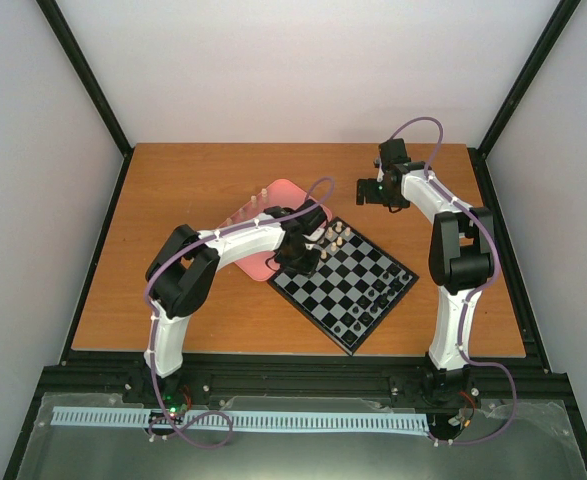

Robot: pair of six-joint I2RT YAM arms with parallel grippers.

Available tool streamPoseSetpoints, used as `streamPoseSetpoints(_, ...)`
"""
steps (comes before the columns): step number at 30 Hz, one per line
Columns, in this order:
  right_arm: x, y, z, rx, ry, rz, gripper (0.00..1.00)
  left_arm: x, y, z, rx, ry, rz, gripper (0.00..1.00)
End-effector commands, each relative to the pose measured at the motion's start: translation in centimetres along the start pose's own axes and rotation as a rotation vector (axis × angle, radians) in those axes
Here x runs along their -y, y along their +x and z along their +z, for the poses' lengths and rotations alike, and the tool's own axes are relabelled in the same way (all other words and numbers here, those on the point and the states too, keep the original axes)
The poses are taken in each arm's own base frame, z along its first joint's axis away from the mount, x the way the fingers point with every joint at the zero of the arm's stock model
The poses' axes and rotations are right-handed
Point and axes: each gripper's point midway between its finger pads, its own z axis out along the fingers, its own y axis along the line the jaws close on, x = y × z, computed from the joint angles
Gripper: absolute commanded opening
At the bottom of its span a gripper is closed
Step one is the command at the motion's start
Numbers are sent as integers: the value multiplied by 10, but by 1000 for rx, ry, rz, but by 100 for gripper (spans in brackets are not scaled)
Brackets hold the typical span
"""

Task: Set up the chess pieces on the board
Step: Place the chess piece on the chessboard, then pick up the chess piece from the storage box.

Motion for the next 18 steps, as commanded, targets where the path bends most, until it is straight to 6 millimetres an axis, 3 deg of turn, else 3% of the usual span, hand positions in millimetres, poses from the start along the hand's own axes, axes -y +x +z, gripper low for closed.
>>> streamPoseSetpoints(1, 3, -2, -2, 9, -6, 0, 100, 7, -10, -23, 50, 0, 23, 48)
streamPoseSetpoints(6, 2, -3, -2, 10, -8, 1, 100, 2, -26, -65, 155, -53, 48, 72)
streamPoseSetpoints(9, 2, -4, -2, 11, -10, 1, 100, -18, -35, -82, 199, -98, 19, 73)
streamPoseSetpoints(18, 1, -2, 0, 3, -17, 2, 100, -140, -39, -73, 179, -237, -214, 73)
